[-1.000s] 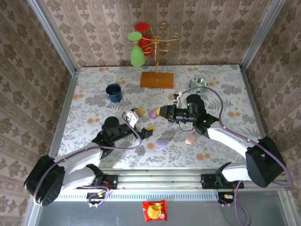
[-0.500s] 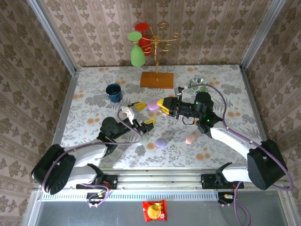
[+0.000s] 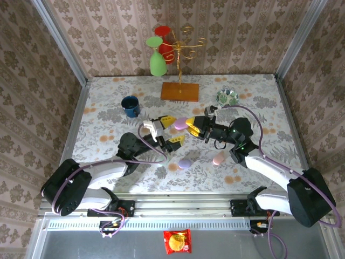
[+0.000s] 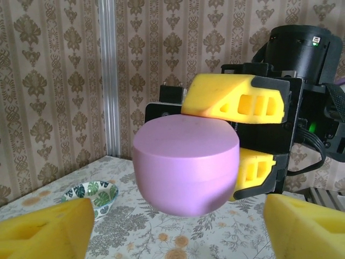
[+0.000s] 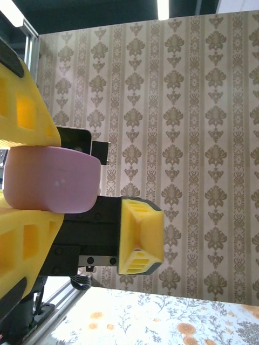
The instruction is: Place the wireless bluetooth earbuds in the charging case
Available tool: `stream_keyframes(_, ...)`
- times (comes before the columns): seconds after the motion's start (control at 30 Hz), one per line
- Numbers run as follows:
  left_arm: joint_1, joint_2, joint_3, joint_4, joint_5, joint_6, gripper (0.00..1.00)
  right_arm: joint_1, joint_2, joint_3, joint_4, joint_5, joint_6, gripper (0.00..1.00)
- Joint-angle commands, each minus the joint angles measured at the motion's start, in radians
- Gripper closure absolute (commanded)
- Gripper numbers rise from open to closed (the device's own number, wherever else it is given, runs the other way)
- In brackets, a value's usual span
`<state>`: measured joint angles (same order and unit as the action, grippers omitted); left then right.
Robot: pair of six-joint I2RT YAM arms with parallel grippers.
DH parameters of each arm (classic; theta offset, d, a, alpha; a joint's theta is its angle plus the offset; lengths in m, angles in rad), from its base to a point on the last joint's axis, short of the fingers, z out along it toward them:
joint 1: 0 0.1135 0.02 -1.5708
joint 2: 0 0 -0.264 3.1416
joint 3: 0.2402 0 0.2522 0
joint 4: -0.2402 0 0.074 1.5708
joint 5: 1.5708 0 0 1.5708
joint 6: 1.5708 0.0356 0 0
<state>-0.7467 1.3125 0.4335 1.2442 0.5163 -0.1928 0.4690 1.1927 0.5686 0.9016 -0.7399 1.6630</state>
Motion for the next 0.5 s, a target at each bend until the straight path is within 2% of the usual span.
stream_keyframes(0.0, -0.008, 0.008, 0.044, 0.048, 0.001, -0.017, 0.24, -0.004, -0.036, -0.01, 0.074, 0.026, 0.026, 1.0)
stream_keyframes(0.4, -0.034, 0.04, 0.115, 0.05, 0.011, -0.048, 0.34, -0.011, -0.036, -0.012, 0.069, 0.022, 0.029, 1.0)
stream_keyframes(0.47, -0.036, 0.044, 0.121, 0.049, 0.014, -0.045, 0.39, -0.015, -0.041, -0.013, 0.068, 0.025, 0.032, 1.0)
